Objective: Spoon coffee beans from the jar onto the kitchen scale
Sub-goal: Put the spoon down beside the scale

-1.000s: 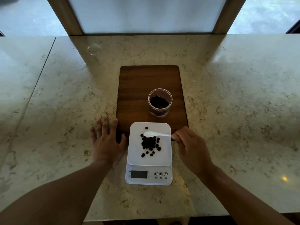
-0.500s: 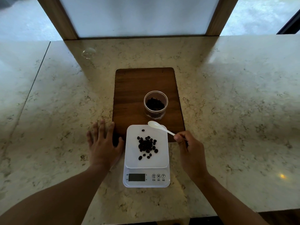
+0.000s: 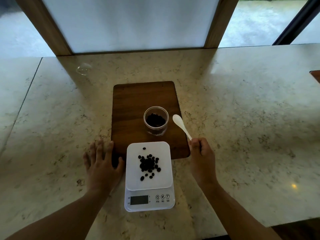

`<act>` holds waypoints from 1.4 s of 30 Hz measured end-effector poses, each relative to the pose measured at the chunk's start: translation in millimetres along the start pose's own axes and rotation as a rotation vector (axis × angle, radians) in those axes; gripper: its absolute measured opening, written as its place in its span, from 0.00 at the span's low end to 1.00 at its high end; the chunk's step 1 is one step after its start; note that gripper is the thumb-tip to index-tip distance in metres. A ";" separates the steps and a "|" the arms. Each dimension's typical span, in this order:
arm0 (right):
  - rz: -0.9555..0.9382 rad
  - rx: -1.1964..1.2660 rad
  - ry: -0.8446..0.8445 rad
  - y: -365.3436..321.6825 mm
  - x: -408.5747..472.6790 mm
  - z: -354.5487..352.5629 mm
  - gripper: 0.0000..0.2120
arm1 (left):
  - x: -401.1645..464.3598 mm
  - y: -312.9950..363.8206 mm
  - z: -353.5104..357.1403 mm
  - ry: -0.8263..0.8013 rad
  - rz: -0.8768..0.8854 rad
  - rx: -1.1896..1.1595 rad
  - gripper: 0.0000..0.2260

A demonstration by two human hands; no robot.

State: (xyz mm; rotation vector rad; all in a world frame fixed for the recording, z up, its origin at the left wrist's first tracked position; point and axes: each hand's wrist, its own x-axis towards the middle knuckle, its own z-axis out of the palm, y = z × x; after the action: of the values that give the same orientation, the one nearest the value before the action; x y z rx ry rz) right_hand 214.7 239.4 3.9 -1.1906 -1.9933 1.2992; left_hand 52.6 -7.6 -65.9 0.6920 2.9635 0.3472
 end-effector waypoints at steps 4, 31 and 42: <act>0.202 -0.050 0.007 22.6 -13.9 -0.9 0.08 | -1.3 -2.1 0.1 -0.009 -0.005 -0.002 0.35; 0.061 -0.626 -0.096 24.2 -51.0 10.9 0.09 | 0.1 -1.6 -0.9 -0.065 0.005 -0.033 0.34; 0.075 -0.854 -0.327 2.9 -33.3 4.2 0.11 | 11.7 -12.3 -17.0 -0.317 -0.036 0.009 0.38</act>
State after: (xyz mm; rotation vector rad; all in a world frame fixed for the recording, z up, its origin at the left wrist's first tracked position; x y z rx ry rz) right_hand 229.6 209.3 1.7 -1.4740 -2.9161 0.6782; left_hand 34.7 -16.6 -52.6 0.6279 2.6742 0.1995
